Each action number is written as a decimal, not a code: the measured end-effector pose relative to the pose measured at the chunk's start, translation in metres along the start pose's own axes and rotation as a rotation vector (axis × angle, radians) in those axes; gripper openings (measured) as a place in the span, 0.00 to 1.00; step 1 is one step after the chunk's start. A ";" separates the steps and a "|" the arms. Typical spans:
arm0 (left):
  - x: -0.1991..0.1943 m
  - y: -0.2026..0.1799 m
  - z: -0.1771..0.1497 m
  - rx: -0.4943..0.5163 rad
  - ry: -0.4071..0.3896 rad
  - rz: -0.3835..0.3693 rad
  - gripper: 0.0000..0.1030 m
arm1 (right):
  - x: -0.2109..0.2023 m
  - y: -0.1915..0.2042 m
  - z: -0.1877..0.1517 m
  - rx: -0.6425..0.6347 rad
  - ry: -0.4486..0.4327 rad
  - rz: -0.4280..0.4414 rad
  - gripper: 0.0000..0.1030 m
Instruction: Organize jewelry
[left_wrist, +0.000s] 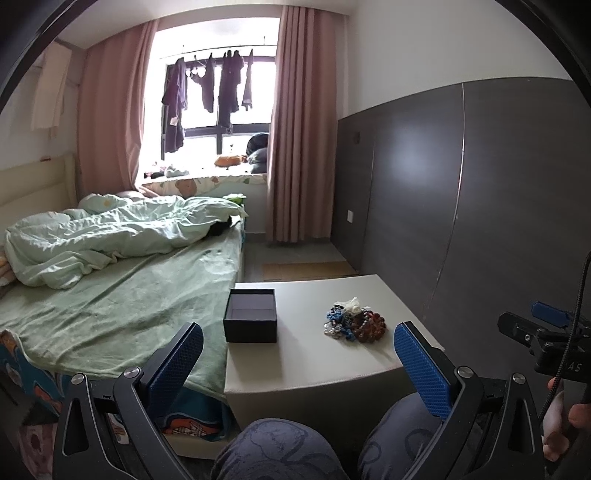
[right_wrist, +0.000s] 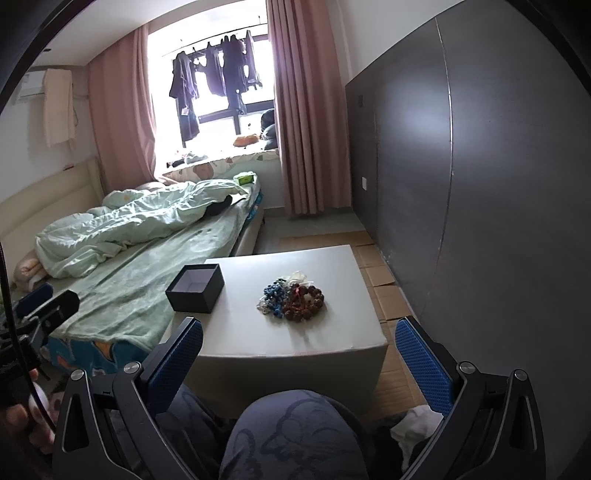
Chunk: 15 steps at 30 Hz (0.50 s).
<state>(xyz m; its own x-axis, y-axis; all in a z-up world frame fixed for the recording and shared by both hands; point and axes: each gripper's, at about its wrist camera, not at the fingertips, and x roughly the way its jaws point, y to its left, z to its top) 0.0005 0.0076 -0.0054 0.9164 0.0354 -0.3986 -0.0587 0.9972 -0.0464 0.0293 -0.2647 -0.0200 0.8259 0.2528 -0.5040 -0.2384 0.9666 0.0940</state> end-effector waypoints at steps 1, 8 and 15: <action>0.000 0.000 0.000 -0.002 -0.001 -0.003 1.00 | 0.001 0.000 0.000 0.000 0.001 0.000 1.00; 0.000 0.003 0.001 -0.010 -0.003 -0.003 1.00 | 0.002 -0.001 0.001 -0.004 -0.001 0.000 1.00; 0.000 0.003 0.001 -0.009 -0.003 -0.007 1.00 | 0.003 0.001 0.001 -0.006 -0.001 -0.002 1.00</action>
<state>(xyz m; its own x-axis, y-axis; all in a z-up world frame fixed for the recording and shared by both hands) 0.0009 0.0108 -0.0046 0.9179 0.0284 -0.3959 -0.0557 0.9968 -0.0576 0.0317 -0.2629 -0.0204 0.8271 0.2507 -0.5031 -0.2399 0.9669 0.0874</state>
